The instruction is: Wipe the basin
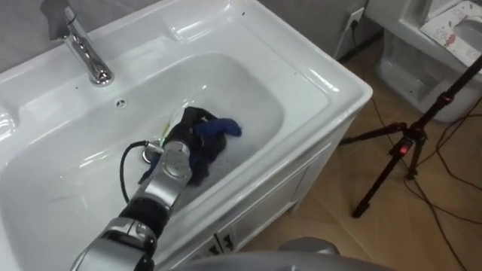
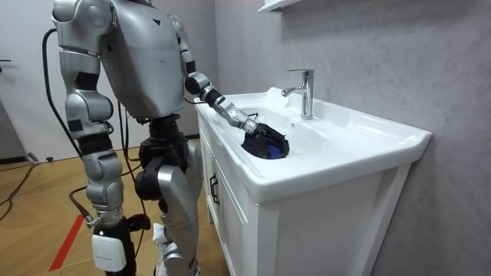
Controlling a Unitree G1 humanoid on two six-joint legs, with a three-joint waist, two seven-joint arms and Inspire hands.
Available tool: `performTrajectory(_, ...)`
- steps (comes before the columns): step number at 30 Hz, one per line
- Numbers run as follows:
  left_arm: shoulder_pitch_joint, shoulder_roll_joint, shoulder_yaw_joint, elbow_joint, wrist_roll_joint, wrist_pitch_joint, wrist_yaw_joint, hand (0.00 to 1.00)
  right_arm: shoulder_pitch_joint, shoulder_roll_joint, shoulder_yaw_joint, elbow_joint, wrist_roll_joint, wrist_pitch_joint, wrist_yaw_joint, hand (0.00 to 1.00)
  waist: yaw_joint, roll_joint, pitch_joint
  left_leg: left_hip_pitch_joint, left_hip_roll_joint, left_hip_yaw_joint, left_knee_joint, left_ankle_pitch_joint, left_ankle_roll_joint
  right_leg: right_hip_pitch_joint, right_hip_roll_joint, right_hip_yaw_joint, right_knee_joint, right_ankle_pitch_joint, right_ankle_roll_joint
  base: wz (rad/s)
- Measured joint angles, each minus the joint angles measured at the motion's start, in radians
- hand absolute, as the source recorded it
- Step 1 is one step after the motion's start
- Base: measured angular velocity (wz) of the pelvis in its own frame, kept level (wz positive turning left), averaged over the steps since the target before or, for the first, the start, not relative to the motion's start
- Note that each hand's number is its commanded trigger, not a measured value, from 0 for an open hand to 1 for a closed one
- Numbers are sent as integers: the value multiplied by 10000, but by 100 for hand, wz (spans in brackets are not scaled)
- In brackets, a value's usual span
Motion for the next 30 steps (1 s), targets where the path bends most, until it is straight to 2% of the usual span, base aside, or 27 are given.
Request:
performTrajectory(4,302,445,744,213,1082,84,262,100,-139,12,-209,4,-44,-113,-347,0,365,102,14,95,-17,-186,-20,0,-1,151,-29,-152,-22,-65,-8,11)
performTrajectory(6,502,630,792,214,1411,136,456,100,-142,12,-180,11,-42,-176,-379,0,476,140,19,106,-23,-393,-4,1,1,243,-65,-239,-50,-97,-1,24)
performTrajectory(8,609,632,865,282,1530,-151,610,100,-262,17,-144,26,-19,-285,-418,0,556,186,37,84,-37,-581,-5,4,5,292,-135,-429,-54,-139,-6,23)
performTrajectory(11,600,615,865,402,1626,-319,691,100,-362,17,-150,35,139,-554,-447,0,532,225,49,86,-34,-762,-4,5,4,361,-178,-652,-89,-193,-28,14)
performTrajectory(13,583,614,877,494,1703,-462,693,100,-370,17,-165,51,173,-555,-483,0,564,239,47,83,-57,-856,-2,13,-11,407,-193,-755,-157,-201,-46,8)
performTrajectory(18,528,522,883,481,2009,-515,695,100,-380,12,-190,73,587,-563,-723,0,935,403,7,66,-40,-1025,-9,53,-76,463,-182,-820,-282,-221,-109,1)
performTrajectory(19,525,522,884,472,2010,-533,695,100,-395,14,-208,73,832,-585,-777,0,993,442,-7,66,-25,-1167,-4,67,-94,528,-172,-859,-368,-202,-138,12)
performTrajectory(20,524,522,885,464,2028,-539,691,100,-394,16,-287,73,887,-604,-781,0,1000,488,2,66,-16,-1499,0,70,-97,606,-171,-959,-423,-206,-155,15)
performTrajectory(22,546,527,1108,375,2131,-535,700,100,-409,20,-553,68,995,-707,-809,0,1045,530,3,64,1,-1723,-1,83,-118,709,-173,-1092,-532,-203,-182,25)
performTrajectory(24,604,645,1564,372,2134,-493,844,100,-440,10,-676,62,1136,-807,-875,0,1078,550,-25,71,26,-1940,0,95,-137,775,-181,-1253,-526,-234,-229,29)
performTrajectory(26,658,987,2068,374,2524,-422,926,100,-535,10,-728,80,1187,-961,-862,0,1348,617,14,67,69,-2056,-2,118,-178,805,-168,-1401,-531,-269,-284,18)
performTrajectory(28,697,1227,2065,353,2936,-418,956,100,-571,-23,-738,110,1193,-1079,-844,0,1399,655,34,64,79,-2298,-2,139,-215,906,-193,-1624,-569,-308,-325,32)
performTrajectory(30,697,1260,2063,343,3239,-419,956,100,-606,-34,-732,143,1197,-1189,-822,0,1421,682,33,63,80,-2476,-1,167,-261,1020,-214,-1777,-655,-354,-354,36)
